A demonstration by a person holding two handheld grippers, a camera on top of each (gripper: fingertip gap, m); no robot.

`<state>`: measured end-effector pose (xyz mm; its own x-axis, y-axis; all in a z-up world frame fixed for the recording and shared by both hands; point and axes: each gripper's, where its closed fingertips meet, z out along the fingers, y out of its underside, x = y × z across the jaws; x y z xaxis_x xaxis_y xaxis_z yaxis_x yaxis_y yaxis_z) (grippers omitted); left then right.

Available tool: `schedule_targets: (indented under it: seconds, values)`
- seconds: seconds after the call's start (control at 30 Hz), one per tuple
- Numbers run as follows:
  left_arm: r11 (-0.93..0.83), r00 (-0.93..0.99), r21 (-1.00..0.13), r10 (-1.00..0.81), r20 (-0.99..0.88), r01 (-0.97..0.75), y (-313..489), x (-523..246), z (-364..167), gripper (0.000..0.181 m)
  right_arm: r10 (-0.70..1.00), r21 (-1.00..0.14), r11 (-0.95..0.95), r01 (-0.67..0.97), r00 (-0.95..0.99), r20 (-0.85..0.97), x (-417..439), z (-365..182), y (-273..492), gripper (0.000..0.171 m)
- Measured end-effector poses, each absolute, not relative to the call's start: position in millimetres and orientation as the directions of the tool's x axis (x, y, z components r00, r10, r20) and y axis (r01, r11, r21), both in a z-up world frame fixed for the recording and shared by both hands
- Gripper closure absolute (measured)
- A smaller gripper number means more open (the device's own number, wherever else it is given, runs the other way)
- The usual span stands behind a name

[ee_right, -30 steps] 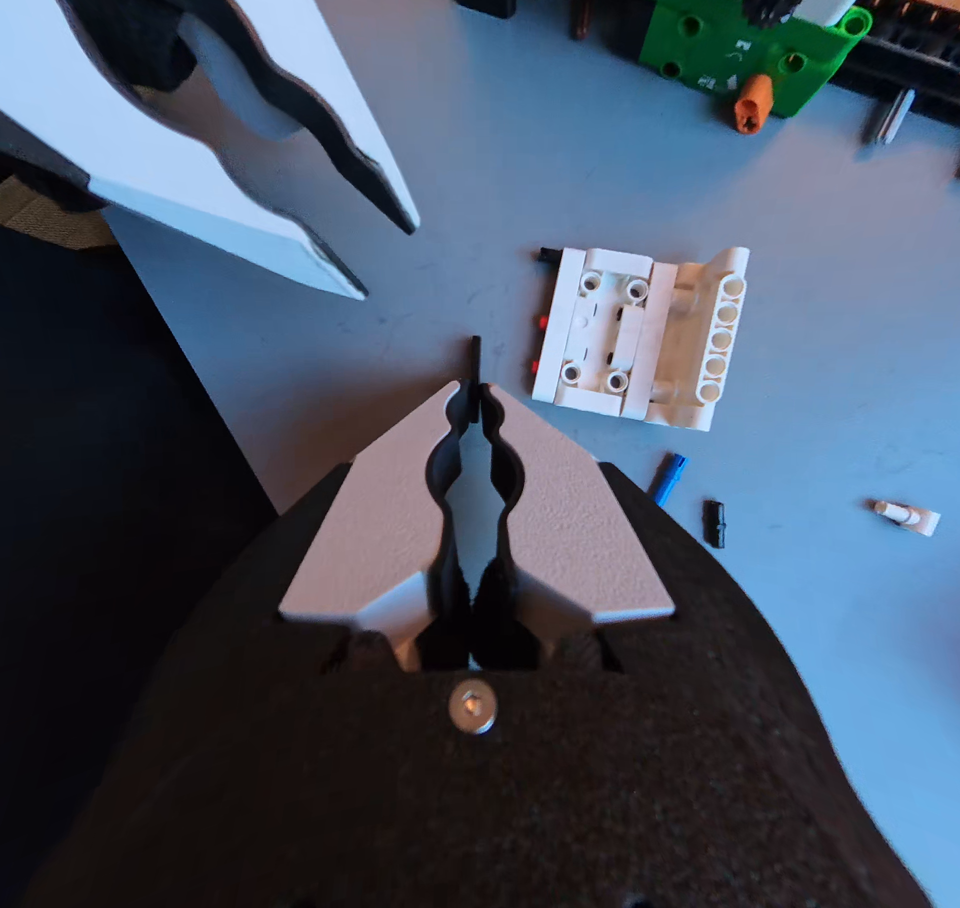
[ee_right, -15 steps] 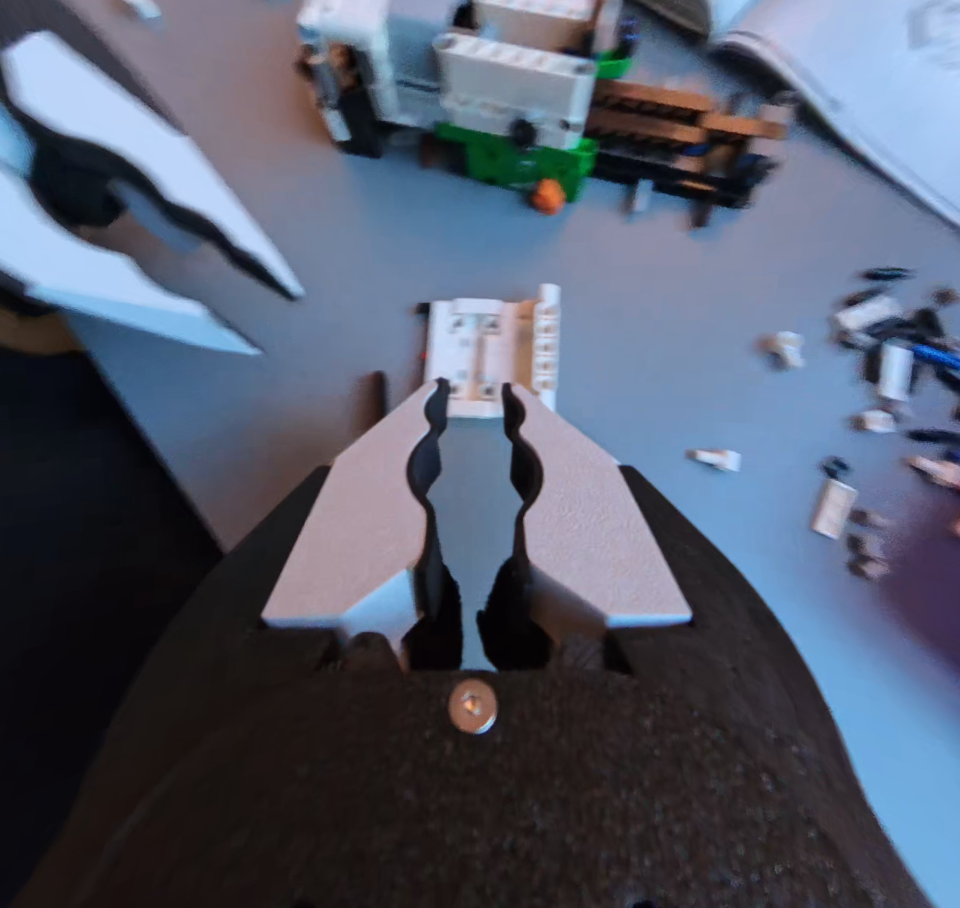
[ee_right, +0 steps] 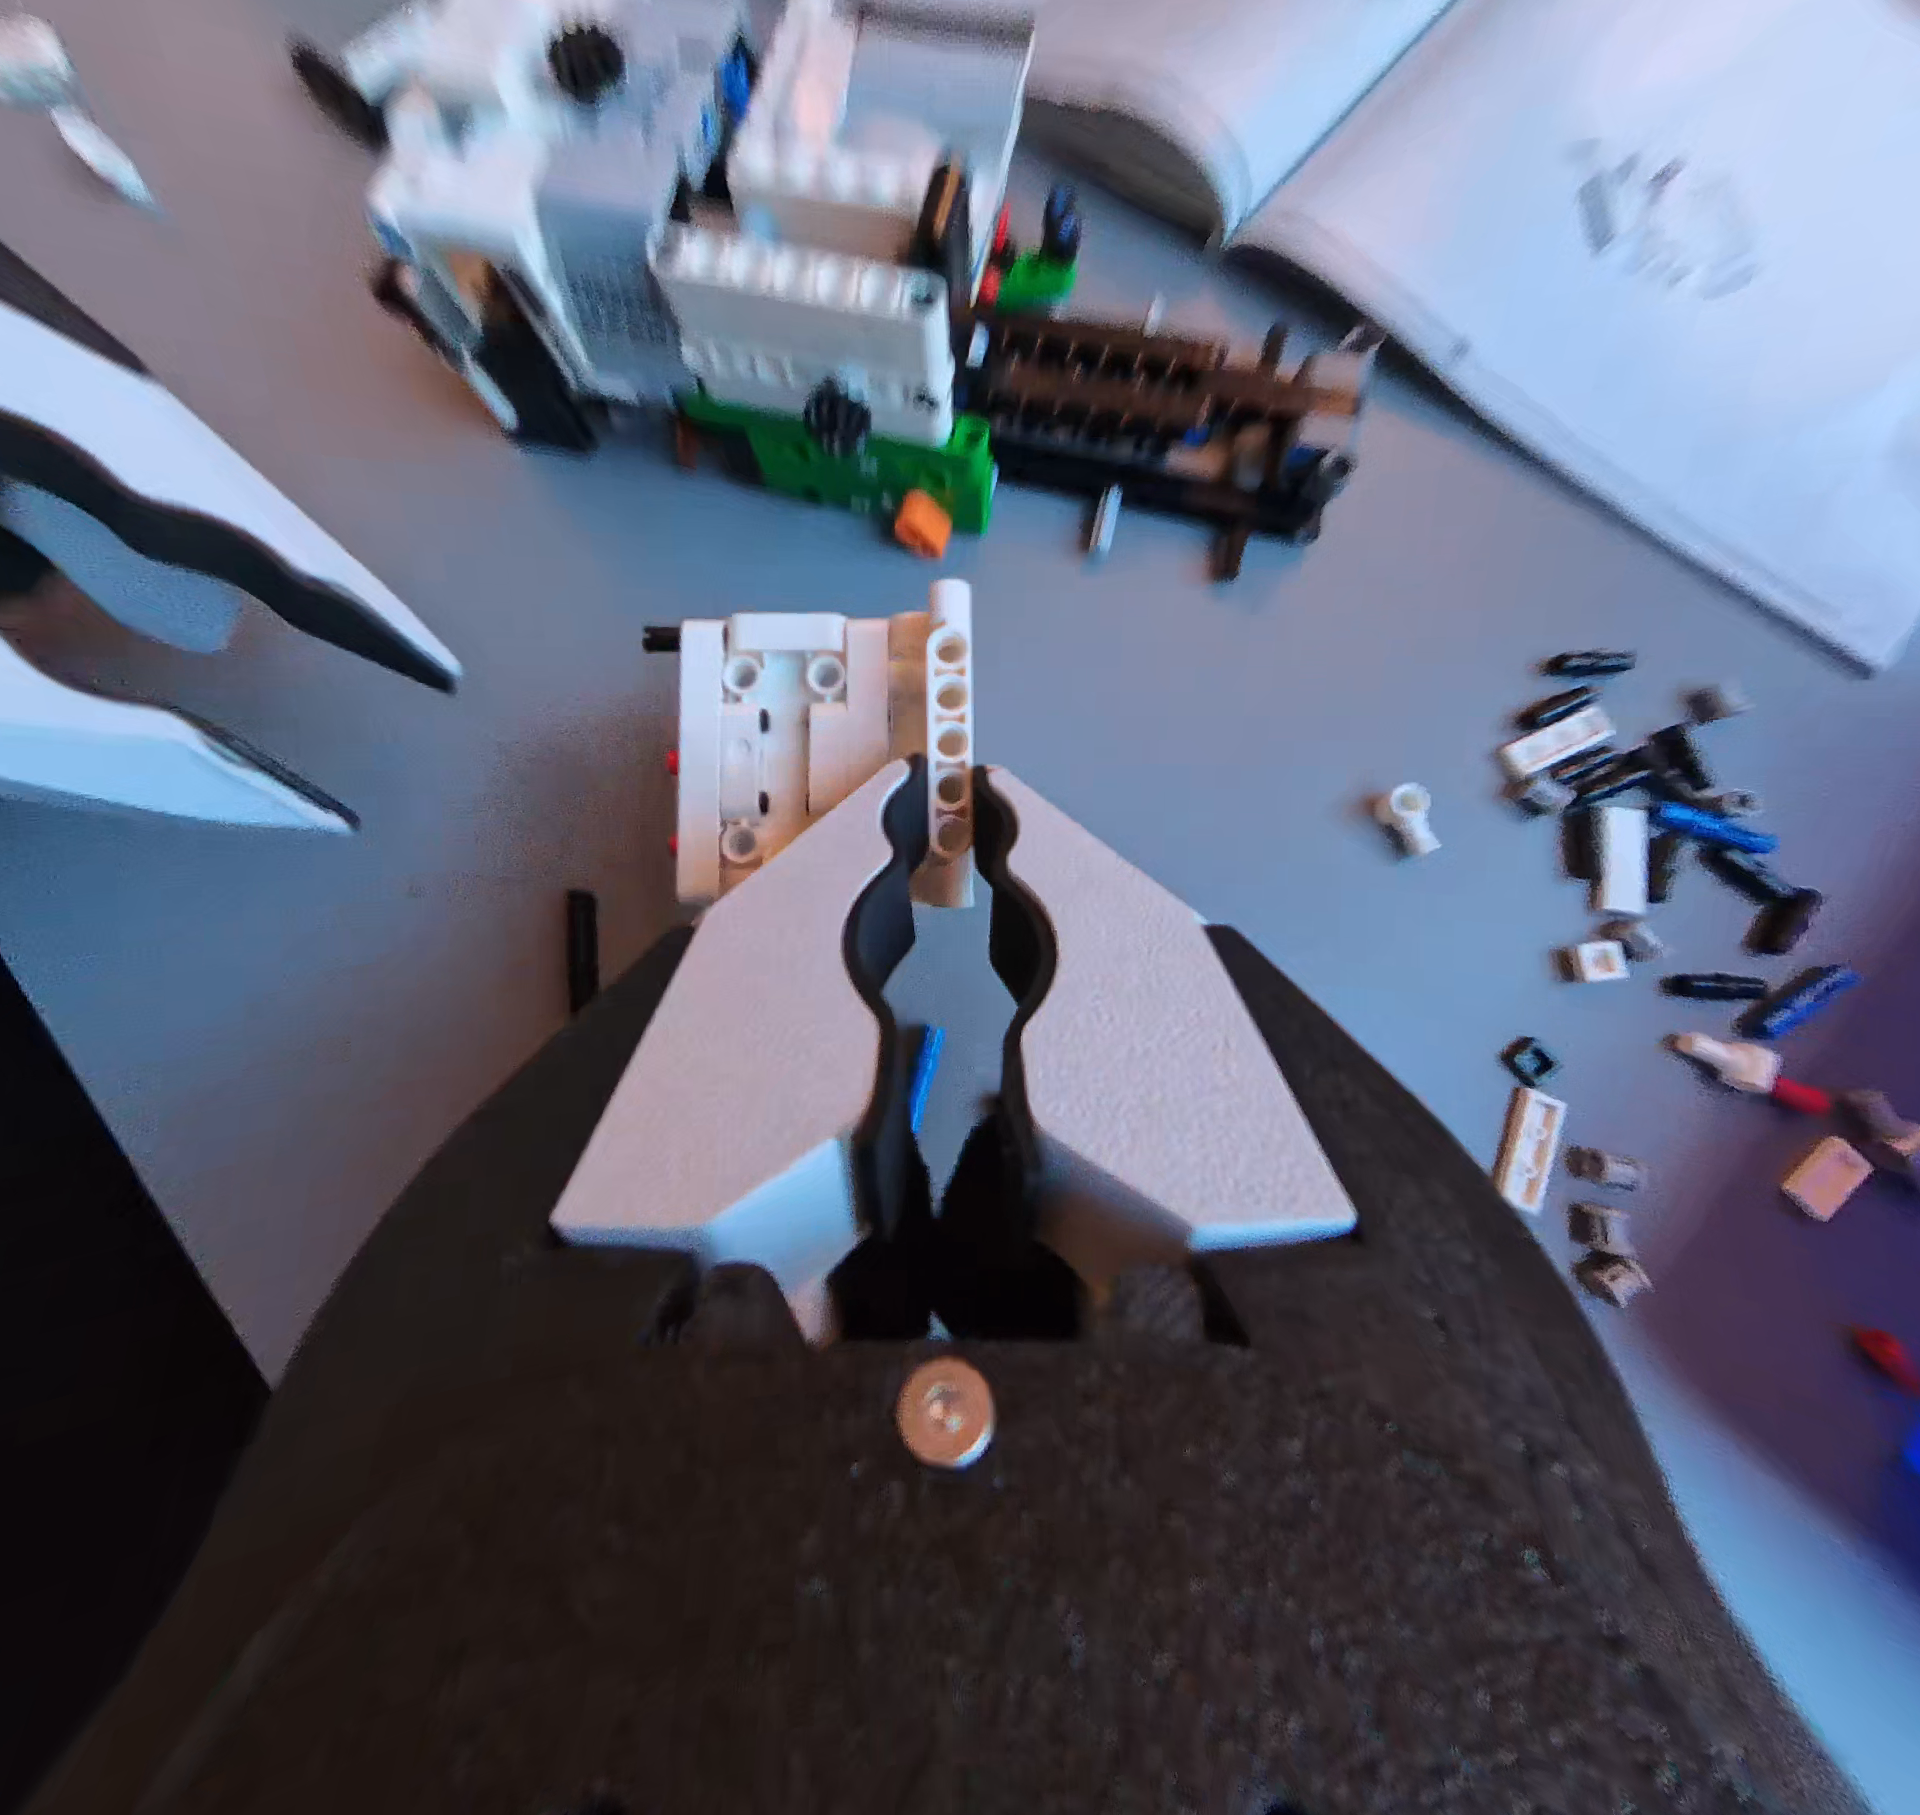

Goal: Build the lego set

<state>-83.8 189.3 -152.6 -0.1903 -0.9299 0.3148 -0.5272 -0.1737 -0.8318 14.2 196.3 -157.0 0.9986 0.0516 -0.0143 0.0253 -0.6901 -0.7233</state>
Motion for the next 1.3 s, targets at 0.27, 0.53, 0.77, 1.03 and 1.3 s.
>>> schedule_targets:
  seconds: [0.27, 0.53, 0.77, 1.03, 1.3]
  values:
    - [-0.536, -0.319, -0.75, -0.686, 0.654, -0.387, 162.8, -38.0, -91.0, 0.144, 0.067, -0.899, -0.434, 0.057, 0.997, 0.03, 4.8, -88.9, 166.1, 0.165]
    - [-0.68, -0.361, -0.619, -0.505, 0.784, -0.393, 141.5, -21.9, -72.7, 0.175, 0.095, -0.924, -0.307, -0.226, 0.959, -0.266, 3.9, -75.6, 132.9, 0.145]
    - [-0.62, -0.382, -0.617, -0.484, 0.787, -0.485, 128.5, -18.2, -63.3, 0.175, 0.403, -0.614, -0.397, -0.682, 0.472, -0.784, -23.3, -70.9, 116.0, 0.142]
    - [-0.645, -0.364, -0.597, -0.473, 0.803, -0.477, 122.3, -13.8, -63.4, 0.175, 0.444, -0.618, -0.424, -0.662, 0.443, -0.779, -30.8, -73.0, 121.9, 0.159]
    - [-0.558, -0.365, -0.721, -0.624, 0.691, -0.411, 131.4, -17.8, -66.8, 0.16, 0.444, -0.617, -0.382, -0.688, 0.449, -0.776, -25.0, -76.1, 124.2, 0.164]
